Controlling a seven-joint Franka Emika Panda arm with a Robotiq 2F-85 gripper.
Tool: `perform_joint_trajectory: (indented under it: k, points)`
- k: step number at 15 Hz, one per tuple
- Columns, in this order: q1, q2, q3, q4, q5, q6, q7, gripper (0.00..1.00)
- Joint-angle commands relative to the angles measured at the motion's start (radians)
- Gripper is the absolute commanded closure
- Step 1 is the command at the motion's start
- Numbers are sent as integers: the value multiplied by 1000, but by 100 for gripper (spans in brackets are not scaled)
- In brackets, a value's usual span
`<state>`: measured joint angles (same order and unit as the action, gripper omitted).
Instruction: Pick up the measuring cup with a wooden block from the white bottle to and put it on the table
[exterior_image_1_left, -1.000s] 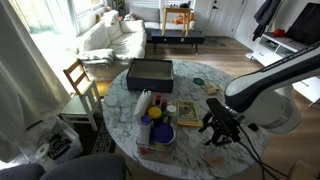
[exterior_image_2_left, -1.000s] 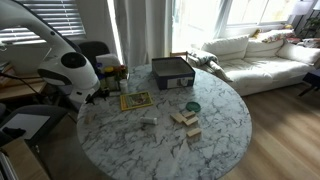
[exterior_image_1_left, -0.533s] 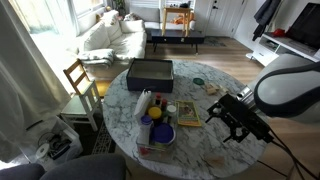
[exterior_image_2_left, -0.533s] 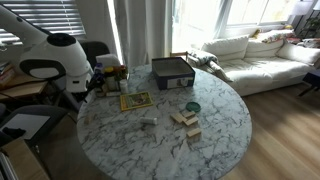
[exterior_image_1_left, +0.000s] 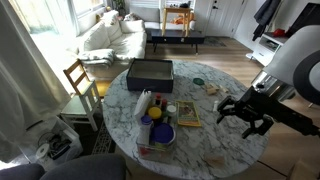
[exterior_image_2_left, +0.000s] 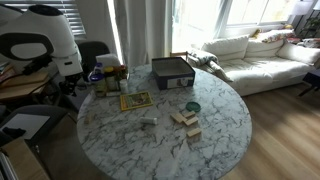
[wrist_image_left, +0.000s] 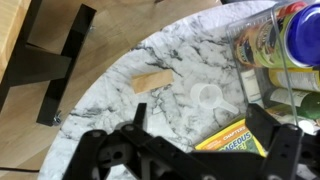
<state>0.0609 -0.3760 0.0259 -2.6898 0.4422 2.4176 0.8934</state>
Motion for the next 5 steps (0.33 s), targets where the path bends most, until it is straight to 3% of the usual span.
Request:
perform_joint_trajectory:
  k: [1, 5]
  points:
    - [-18, -18, 17, 2, 7, -24, -20, 0]
    - [-19, -37, 18, -3, 5, -33, -35, 0]
